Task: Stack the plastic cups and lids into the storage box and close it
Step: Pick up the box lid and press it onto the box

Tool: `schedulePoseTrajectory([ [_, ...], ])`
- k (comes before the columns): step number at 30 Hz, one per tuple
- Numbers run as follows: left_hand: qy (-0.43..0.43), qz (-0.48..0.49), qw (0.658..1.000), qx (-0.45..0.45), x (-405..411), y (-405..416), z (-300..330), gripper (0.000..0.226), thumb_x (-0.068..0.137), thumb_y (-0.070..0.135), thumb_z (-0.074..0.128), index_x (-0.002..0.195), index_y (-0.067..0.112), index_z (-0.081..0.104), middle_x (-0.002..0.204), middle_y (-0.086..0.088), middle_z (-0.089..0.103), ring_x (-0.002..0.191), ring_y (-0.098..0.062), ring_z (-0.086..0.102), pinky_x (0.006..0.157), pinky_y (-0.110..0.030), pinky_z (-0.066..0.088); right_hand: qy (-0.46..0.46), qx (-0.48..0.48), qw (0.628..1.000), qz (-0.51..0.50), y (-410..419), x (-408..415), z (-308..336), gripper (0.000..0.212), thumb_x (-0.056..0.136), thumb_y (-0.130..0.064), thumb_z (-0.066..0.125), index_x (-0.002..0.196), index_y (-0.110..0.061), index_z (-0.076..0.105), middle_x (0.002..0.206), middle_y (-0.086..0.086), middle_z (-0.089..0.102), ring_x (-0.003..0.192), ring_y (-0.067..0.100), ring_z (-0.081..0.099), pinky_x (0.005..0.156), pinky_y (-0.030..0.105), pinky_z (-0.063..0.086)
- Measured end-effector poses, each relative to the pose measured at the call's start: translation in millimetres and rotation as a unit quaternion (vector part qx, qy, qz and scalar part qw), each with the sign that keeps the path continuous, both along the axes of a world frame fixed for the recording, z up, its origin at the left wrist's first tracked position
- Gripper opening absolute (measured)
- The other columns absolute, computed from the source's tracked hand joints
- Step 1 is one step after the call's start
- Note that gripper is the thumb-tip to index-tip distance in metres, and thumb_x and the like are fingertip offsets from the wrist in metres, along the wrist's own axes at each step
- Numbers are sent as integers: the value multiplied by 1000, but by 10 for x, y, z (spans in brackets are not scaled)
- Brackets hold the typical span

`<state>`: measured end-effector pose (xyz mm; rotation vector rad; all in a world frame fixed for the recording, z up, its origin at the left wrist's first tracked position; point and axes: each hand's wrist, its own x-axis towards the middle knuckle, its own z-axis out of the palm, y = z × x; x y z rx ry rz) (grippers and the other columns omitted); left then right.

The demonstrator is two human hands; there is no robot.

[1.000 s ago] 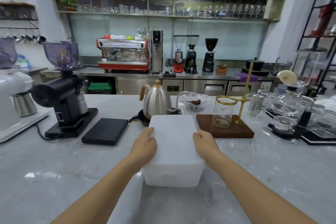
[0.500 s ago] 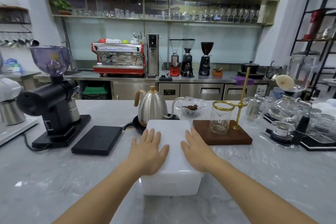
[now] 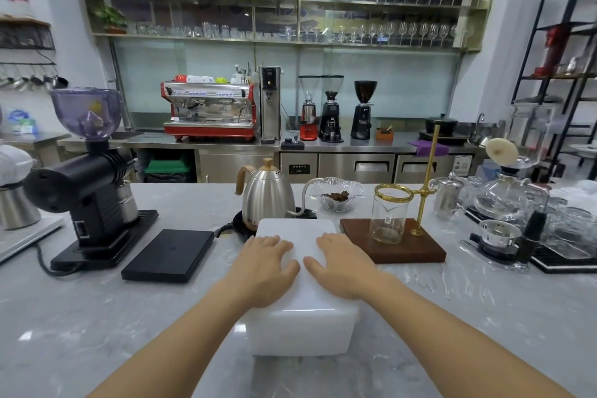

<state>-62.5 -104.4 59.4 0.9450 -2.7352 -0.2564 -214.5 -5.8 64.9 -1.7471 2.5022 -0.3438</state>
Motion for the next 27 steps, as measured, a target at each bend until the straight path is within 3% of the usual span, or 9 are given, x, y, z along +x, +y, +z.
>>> schedulePoseTrajectory([
  [3, 104, 32, 992, -71, -97, -60, 22, 53, 97, 44, 29, 90, 11, 71, 91, -7, 71, 95, -29, 62, 81, -36, 41, 14, -81, 996, -36, -89, -4, 14, 42, 102, -43, 33, 94, -13, 62, 106, 5, 58, 114, 25, 51, 88, 37, 43],
  [6, 140, 43, 983, -114, -202, -210, 1, 52, 91, 40, 26, 64, 8, 56, 68, -9, 62, 73, -31, 58, 65, -36, 35, 14, -149, 987, -59, -183, -38, 57, 45, 103, -34, 33, 60, -19, 39, 84, 4, 50, 97, 28, 55, 71, 34, 35],
  [8, 92, 41, 991, -84, -260, -306, -41, 60, 92, 50, 20, 97, 13, 67, 107, -4, 67, 109, -28, 59, 88, -36, 42, 29, -125, 990, -52, -250, -116, 34, 35, 103, -34, 35, 82, -14, 56, 102, 6, 55, 113, 28, 53, 85, 36, 40],
  [9, 63, 43, 995, -59, -285, -355, -64, 67, 94, 56, 20, 126, 14, 61, 138, -4, 57, 136, -28, 45, 109, -39, 34, 26, -88, 995, -42, -295, -167, 5, 37, 103, -36, 35, 111, -9, 59, 127, 10, 53, 130, 28, 44, 101, 36, 37],
  [11, -2, 38, 999, -3, -314, -415, -99, 75, 100, 62, 25, 159, 15, 25, 170, -3, 13, 158, -22, 4, 126, -46, 7, -12, -8, 1000, -23, -327, -210, -26, 64, 104, -42, 31, 153, -3, 22, 164, 13, 14, 153, 27, 7, 123, 38, 12],
  [14, -58, 32, 997, 35, -335, -434, -62, 86, 98, 69, 24, 163, 14, 5, 172, -6, -6, 158, -21, -8, 128, -44, 3, -22, 46, 999, -5, -377, -260, -39, 72, 104, -46, 24, 156, -1, 0, 167, 12, -4, 155, 24, -7, 125, 38, 1],
  [21, -65, 34, 996, 55, -354, -491, 14, 84, 98, 67, 31, 162, 15, 16, 172, -8, 6, 158, -22, 3, 127, -47, 11, 0, 48, 999, -2, -421, -339, 74, 66, 102, -47, 31, 153, -4, 25, 163, 11, 23, 151, 24, 18, 121, 40, 21],
  [24, -14, 41, 998, 47, -352, -470, 10, 72, 99, 59, 38, 155, 13, 37, 166, -10, 29, 154, -24, 22, 124, -41, 20, -17, 29, 999, -5, -446, -313, 21, 63, 102, -46, 30, 150, -4, 31, 161, 10, 28, 149, 23, 21, 119, 41, 25],
  [27, 61, 63, 994, -60, -332, -389, -28, 51, 99, 50, 40, 103, 8, 68, 112, -9, 69, 115, -29, 59, 92, -36, 40, -55, -25, 998, -35, -436, -279, -81, 55, 103, -45, 27, 138, -6, 45, 152, 10, 41, 142, 24, 33, 114, 42, 31],
])
